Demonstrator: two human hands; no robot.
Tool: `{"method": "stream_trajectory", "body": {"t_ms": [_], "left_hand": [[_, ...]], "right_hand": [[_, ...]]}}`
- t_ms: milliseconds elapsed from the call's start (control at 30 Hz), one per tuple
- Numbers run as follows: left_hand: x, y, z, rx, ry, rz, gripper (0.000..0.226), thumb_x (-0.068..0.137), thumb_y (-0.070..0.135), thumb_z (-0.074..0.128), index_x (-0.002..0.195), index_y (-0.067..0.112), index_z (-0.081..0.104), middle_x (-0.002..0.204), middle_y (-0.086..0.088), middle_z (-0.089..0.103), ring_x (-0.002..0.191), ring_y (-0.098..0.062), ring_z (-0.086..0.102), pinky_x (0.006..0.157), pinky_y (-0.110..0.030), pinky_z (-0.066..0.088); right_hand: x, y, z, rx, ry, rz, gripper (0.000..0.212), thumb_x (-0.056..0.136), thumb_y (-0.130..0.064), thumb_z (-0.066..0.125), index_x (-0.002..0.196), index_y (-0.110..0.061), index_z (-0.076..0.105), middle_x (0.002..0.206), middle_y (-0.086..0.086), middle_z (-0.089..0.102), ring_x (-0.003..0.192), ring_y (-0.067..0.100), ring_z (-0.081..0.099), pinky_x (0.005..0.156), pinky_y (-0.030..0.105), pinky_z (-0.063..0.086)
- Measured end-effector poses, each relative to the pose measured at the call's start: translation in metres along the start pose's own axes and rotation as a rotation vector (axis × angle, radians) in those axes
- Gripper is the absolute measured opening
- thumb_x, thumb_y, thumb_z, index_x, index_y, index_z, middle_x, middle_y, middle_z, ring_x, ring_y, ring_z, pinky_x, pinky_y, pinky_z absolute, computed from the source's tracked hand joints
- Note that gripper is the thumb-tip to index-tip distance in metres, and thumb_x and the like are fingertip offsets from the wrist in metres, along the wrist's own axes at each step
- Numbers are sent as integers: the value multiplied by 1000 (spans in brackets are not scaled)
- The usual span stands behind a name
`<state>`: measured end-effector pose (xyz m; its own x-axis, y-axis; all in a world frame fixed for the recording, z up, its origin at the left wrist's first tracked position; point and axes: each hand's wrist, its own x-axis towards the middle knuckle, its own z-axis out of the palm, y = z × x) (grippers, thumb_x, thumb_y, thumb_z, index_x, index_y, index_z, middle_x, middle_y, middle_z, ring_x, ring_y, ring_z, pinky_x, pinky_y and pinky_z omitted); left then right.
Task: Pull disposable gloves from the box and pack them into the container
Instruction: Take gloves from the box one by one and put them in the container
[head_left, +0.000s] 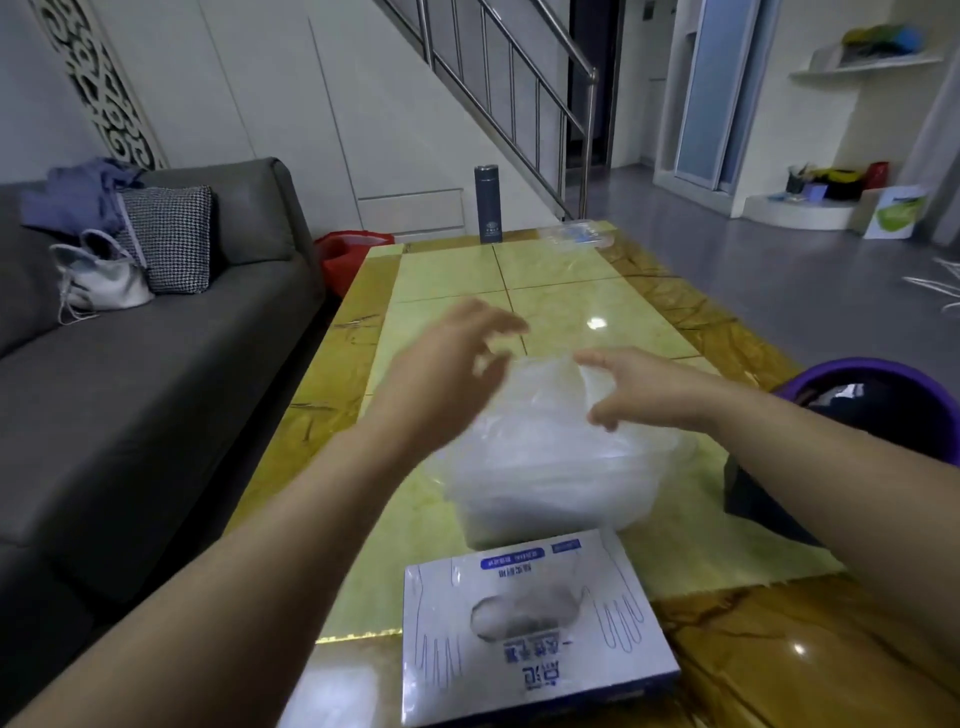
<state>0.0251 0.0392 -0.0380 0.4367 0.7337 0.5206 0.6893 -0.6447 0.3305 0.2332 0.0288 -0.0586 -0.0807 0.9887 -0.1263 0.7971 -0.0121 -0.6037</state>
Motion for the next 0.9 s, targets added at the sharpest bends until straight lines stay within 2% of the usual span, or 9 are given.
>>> {"method": "stream_trajectory", "body": {"t_ms": [100, 200, 267, 400, 467, 533, 600, 800, 900], "left_hand": [[12, -2, 34, 284, -700, -60, 59, 91, 33, 60, 144, 29, 35, 150, 1, 34, 133, -20, 39, 111, -38, 33], [17, -14, 57, 418, -997, -143, 62, 93, 40, 55, 148, 27, 30, 154, 1, 30, 139, -22, 31, 112, -37, 26], [20, -17, 68, 438, -1068, -153, 61, 94, 42, 52, 149, 27, 28, 155, 2, 28, 140, -21, 29, 113, -36, 25], [25, -17, 81, 421, -1131, -158, 62, 95, 39, 52, 150, 29, 24, 155, 2, 26, 139, -21, 31, 112, -35, 27], [25, -20, 86, 400, -1149, -172, 60, 96, 32, 51, 150, 30, 24, 154, -1, 28, 137, -23, 34, 110, -35, 30], [24, -23, 94, 364, -1171, -201, 57, 97, 25, 48, 149, 30, 25, 152, -6, 30, 134, -26, 37, 109, -36, 31], [22, -28, 104, 350, -1163, -230, 54, 100, 23, 41, 149, 30, 22, 154, -7, 27, 135, -28, 34, 111, -40, 28], [20, -41, 120, 460, -1119, -365, 62, 102, 33, 29, 152, 22, -6, 160, -10, 6, 144, -35, 15, 114, -49, 18], [23, -39, 119, 517, -1164, -397, 62, 101, 34, 35, 153, 14, 7, 158, -13, 15, 142, -33, 22, 112, -43, 23]], "right_hand": [[8, -1, 6, -195, -56, 28, 81, 83, -8, 67, 150, -18, 24, 146, 5, 41, 92, 11, 62, 79, 23, 46], [14, 0, 11, -352, -157, 77, 84, 84, -13, 69, 151, -16, 20, 146, 6, 41, 100, 14, 61, 86, 27, 47], [14, -1, 13, -490, -178, 100, 84, 82, -21, 73, 151, -18, 23, 151, 6, 31, 120, 21, 52, 97, 31, 45], [15, -8, 17, -755, 214, -134, 55, 84, -24, 70, 134, -24, 50, 140, 6, 36, 125, 26, 39, 90, 33, 42], [20, -8, 25, -609, 86, -212, 56, 83, -25, 71, 135, -23, 49, 137, 3, 43, 120, 23, 45, 87, 30, 41], [30, -1, 35, -513, -222, -111, 77, 80, -26, 75, 146, -23, 34, 145, 4, 39, 128, 24, 43, 93, 30, 39], [43, 12, 41, -533, -386, 15, 92, 80, -27, 75, 152, -22, 16, 153, 7, 29, 135, 28, 35, 100, 35, 37], [77, 38, 59, -586, -493, 82, 93, 85, -32, 69, 153, -23, 6, 155, 6, 22, 137, 30, 31, 110, 44, 30], [83, 42, 60, -635, -532, 88, 99, 83, -34, 71, 153, -24, 2, 160, 3, 9, 143, 28, 19, 114, 42, 24]]}}
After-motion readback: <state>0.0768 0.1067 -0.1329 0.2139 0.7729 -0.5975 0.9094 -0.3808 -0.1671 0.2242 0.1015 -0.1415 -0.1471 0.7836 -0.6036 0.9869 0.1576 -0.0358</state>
